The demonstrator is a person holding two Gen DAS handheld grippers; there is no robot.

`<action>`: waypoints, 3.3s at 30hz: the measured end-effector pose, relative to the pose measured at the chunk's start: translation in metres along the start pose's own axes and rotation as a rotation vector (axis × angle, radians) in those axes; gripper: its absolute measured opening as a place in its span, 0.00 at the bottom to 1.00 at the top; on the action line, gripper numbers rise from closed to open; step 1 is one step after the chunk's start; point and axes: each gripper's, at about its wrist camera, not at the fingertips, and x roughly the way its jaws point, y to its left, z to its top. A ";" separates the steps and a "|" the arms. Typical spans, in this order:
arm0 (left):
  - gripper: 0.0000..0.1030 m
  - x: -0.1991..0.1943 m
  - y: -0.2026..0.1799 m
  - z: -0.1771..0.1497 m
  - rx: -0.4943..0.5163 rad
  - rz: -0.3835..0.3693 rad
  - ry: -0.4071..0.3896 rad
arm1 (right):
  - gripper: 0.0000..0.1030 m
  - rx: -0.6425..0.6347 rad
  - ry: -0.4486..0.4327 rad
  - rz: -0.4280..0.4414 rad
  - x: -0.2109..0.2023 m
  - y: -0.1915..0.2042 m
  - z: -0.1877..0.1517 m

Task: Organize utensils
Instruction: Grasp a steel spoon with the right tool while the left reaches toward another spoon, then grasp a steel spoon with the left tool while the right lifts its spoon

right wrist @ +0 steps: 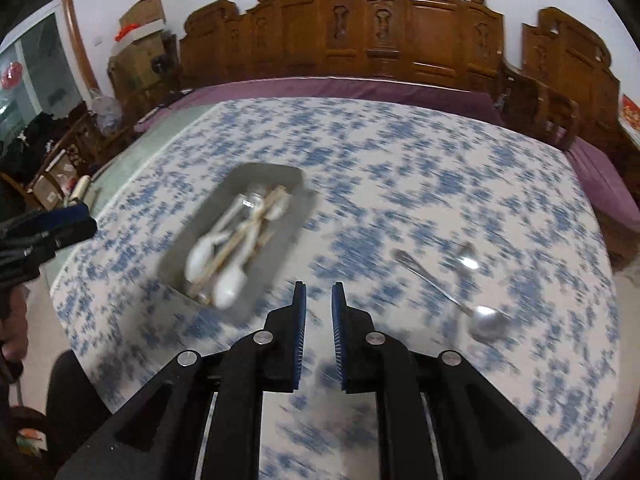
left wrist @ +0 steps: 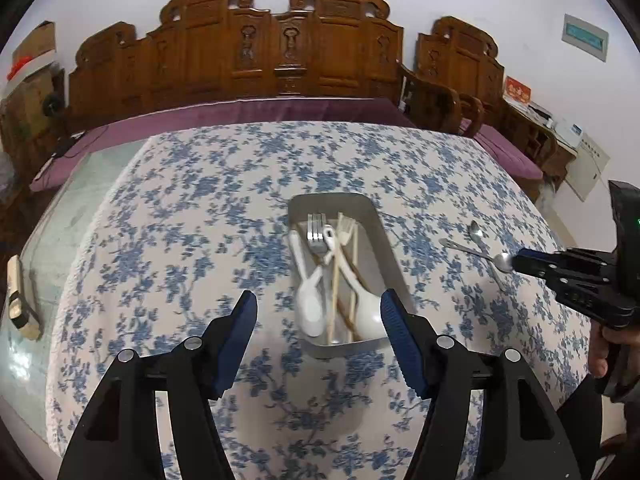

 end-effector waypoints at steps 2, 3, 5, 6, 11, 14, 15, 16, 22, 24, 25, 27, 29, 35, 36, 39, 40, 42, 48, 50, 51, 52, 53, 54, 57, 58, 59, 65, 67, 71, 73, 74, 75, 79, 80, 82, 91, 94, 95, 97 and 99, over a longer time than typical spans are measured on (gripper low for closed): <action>0.69 0.006 -0.009 0.000 0.008 -0.008 0.010 | 0.30 0.012 0.005 -0.019 -0.006 -0.016 -0.009; 0.70 0.007 -0.014 0.001 0.012 -0.015 0.007 | 0.33 0.020 0.010 -0.032 -0.008 -0.025 -0.014; 0.73 0.013 -0.026 0.002 0.021 -0.027 0.015 | 0.35 0.030 0.018 -0.053 -0.010 -0.040 -0.022; 0.74 0.016 -0.031 0.002 0.024 -0.035 0.018 | 0.35 0.034 0.021 -0.060 -0.010 -0.046 -0.026; 0.74 0.032 -0.055 0.003 0.040 -0.065 0.039 | 0.35 0.050 0.052 -0.091 -0.004 -0.071 -0.038; 0.74 0.042 -0.069 0.002 0.041 -0.082 0.049 | 0.35 0.055 0.072 -0.099 0.003 -0.085 -0.044; 0.74 0.046 -0.074 0.001 0.045 -0.087 0.055 | 0.35 0.053 0.075 -0.099 0.005 -0.089 -0.043; 0.74 0.049 -0.078 0.001 0.047 -0.089 0.059 | 0.35 0.052 0.080 -0.101 0.007 -0.093 -0.044; 0.74 0.072 -0.102 -0.005 0.051 -0.109 0.103 | 0.35 0.040 0.120 -0.130 0.031 -0.122 -0.036; 0.74 0.078 -0.110 -0.006 0.060 -0.111 0.114 | 0.35 0.044 0.137 -0.127 0.042 -0.132 -0.031; 0.74 0.079 -0.113 -0.006 0.062 -0.111 0.117 | 0.35 0.049 0.147 -0.125 0.048 -0.137 -0.029; 0.74 0.084 -0.120 -0.008 0.068 -0.111 0.128 | 0.35 0.065 0.172 -0.116 0.062 -0.147 -0.025; 0.74 0.086 -0.125 -0.009 0.072 -0.115 0.135 | 0.35 0.072 0.193 -0.095 0.076 -0.153 -0.021; 0.74 0.090 -0.141 -0.010 0.096 -0.107 0.150 | 0.35 0.048 0.264 -0.038 0.104 -0.158 -0.015; 0.74 0.090 -0.142 -0.009 0.098 -0.107 0.151 | 0.35 0.041 0.285 -0.033 0.109 -0.158 -0.016; 0.74 0.089 -0.147 -0.011 0.108 -0.103 0.154 | 0.36 0.019 0.291 -0.015 0.113 -0.158 -0.018; 0.74 0.089 -0.148 -0.011 0.111 -0.101 0.156 | 0.36 0.020 0.293 -0.012 0.113 -0.158 -0.019; 0.74 0.090 -0.149 -0.012 0.114 -0.097 0.160 | 0.26 0.018 0.293 -0.011 0.112 -0.158 -0.021; 0.74 0.095 -0.156 -0.014 0.118 -0.090 0.173 | 0.05 0.092 0.259 0.041 0.091 -0.166 -0.022; 0.74 0.100 -0.160 -0.015 0.118 -0.090 0.182 | 0.02 0.122 0.241 0.069 0.083 -0.169 -0.022; 0.74 0.102 -0.162 -0.015 0.118 -0.091 0.185 | 0.02 0.134 0.233 0.076 0.078 -0.170 -0.022; 0.74 0.105 -0.165 -0.015 0.116 -0.094 0.192 | 0.02 0.144 0.220 0.073 0.072 -0.170 -0.023; 0.74 0.109 -0.168 -0.015 0.116 -0.096 0.198 | 0.02 0.150 0.211 0.069 0.068 -0.170 -0.024; 0.74 0.111 -0.171 -0.015 0.116 -0.098 0.200 | 0.02 0.161 0.191 0.068 0.061 -0.171 -0.025; 0.74 0.123 -0.183 -0.014 0.119 -0.102 0.209 | 0.02 0.188 0.142 0.067 0.042 -0.177 -0.030; 0.74 0.128 -0.188 -0.013 0.122 -0.102 0.211 | 0.02 0.196 0.124 0.058 0.035 -0.181 -0.032; 0.74 0.132 -0.193 -0.013 0.125 -0.102 0.213 | 0.02 0.202 0.111 0.053 0.029 -0.183 -0.034; 0.74 0.160 -0.222 -0.002 0.151 -0.095 0.202 | 0.02 0.240 0.055 -0.009 0.007 -0.218 -0.048; 0.74 0.170 -0.228 0.004 0.151 -0.091 0.191 | 0.02 0.256 0.053 -0.030 0.006 -0.229 -0.054; 0.71 0.191 -0.236 0.019 0.132 -0.093 0.172 | 0.02 0.281 0.048 -0.040 0.004 -0.249 -0.063; 0.69 0.202 -0.236 0.027 0.111 -0.102 0.166 | 0.02 0.286 0.043 -0.044 0.003 -0.254 -0.067; 0.67 0.208 -0.236 0.032 0.098 -0.107 0.164 | 0.02 0.291 0.042 -0.044 0.003 -0.257 -0.068; 0.65 0.215 -0.237 0.037 0.086 -0.110 0.163 | 0.02 0.296 0.040 -0.045 0.003 -0.259 -0.070; 0.57 0.236 -0.238 0.051 0.045 -0.133 0.174 | 0.02 0.326 0.034 -0.044 0.003 -0.269 -0.075; 0.55 0.242 -0.239 0.054 0.036 -0.139 0.178 | 0.02 0.334 0.033 -0.041 0.004 -0.271 -0.077; 0.52 0.251 -0.242 0.059 0.022 -0.145 0.182 | 0.02 0.343 0.035 -0.037 0.005 -0.273 -0.080; 0.33 0.271 -0.259 0.064 0.068 -0.148 0.187 | 0.02 0.384 0.036 -0.029 0.004 -0.279 -0.091; 0.25 0.271 -0.265 0.064 0.094 -0.142 0.189 | 0.02 0.395 0.036 -0.033 0.002 -0.279 -0.093; 0.24 0.270 -0.266 0.064 0.094 -0.149 0.196 | 0.02 0.396 0.037 -0.035 0.001 -0.278 -0.093; 0.24 0.265 -0.265 0.063 0.098 -0.151 0.198 | 0.02 0.394 0.039 -0.039 0.000 -0.276 -0.093; 0.24 0.259 -0.266 0.062 0.113 -0.149 0.187 | 0.02 0.393 0.038 -0.041 -0.002 -0.273 -0.093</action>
